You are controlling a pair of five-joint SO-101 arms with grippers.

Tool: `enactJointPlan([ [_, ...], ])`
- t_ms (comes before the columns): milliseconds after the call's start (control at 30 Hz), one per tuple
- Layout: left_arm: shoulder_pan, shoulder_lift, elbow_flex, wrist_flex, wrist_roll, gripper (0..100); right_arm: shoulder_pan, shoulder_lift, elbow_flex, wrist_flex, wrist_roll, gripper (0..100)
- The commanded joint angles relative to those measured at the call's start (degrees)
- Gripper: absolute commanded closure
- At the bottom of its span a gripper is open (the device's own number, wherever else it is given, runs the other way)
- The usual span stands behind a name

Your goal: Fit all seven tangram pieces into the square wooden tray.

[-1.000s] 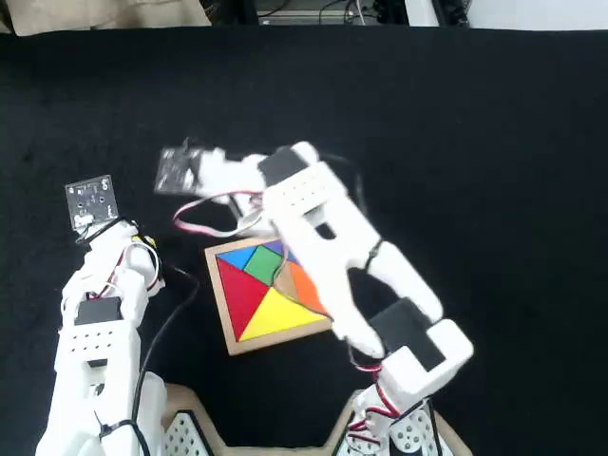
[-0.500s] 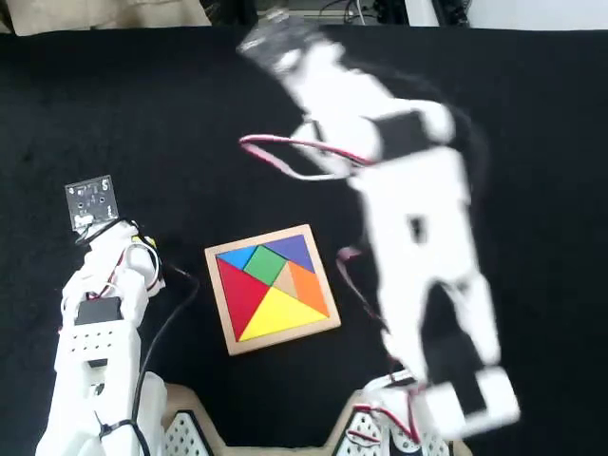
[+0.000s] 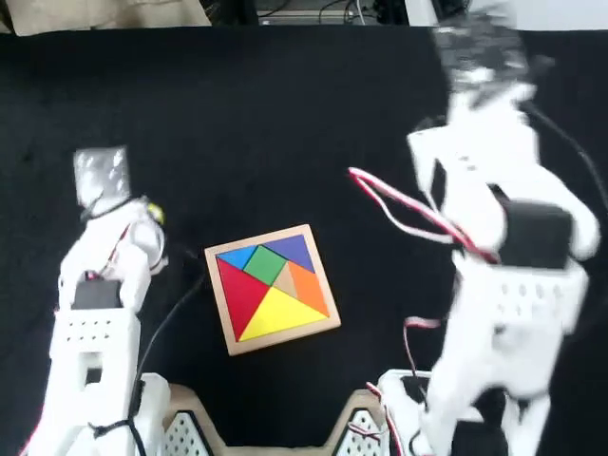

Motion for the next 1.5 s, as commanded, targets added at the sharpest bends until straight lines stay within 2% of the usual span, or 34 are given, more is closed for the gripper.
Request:
enactJointPlan([
  [0, 8.7, -0.2, -21.4, 24.1, -6.5, 97, 0.9, -7.1, -3.4, 5.1, -0.4, 98.7],
  [100, 10.6, -0.3, -21.3, 31.1, -8.0, 97, 1.2, -11.6, 3.7, 8.1, 1.0, 98.7],
  [167, 10.7, 0.2, -18.1, 33.0, -9.5, 97, 2.2, -15.2, 11.4, 8.4, 1.0, 98.7],
  [400, 11.2, 8.4, -7.4, 23.2, -10.8, 97, 3.2, -33.9, 44.6, -2.1, 0.4, 98.7],
  [500, 14.2, 15.0, -7.6, 22.9, -10.0, 97, 3.5, -42.6, 57.9, -8.9, 0.4, 98.7],
  [633, 19.8, 21.7, -10.6, 22.4, -4.8, 97, 3.6, -49.5, 69.7, -14.9, 0.7, 98.7],
  [767, 24.2, 27.1, -14.1, 22.2, -2.7, 97, 3.8, -49.0, 71.4, -16.3, 0.8, 98.7],
  [1000, 24.6, 39.3, -16.8, 14.4, -1.8, 97, 3.5, -44.1, 71.7, -18.3, 0.9, 98.7],
  [1467, 24.5, 46.3, -29.6, 14.4, -1.1, 97, 3.5, -42.9, 72.9, -18.7, 0.9, 98.7],
])
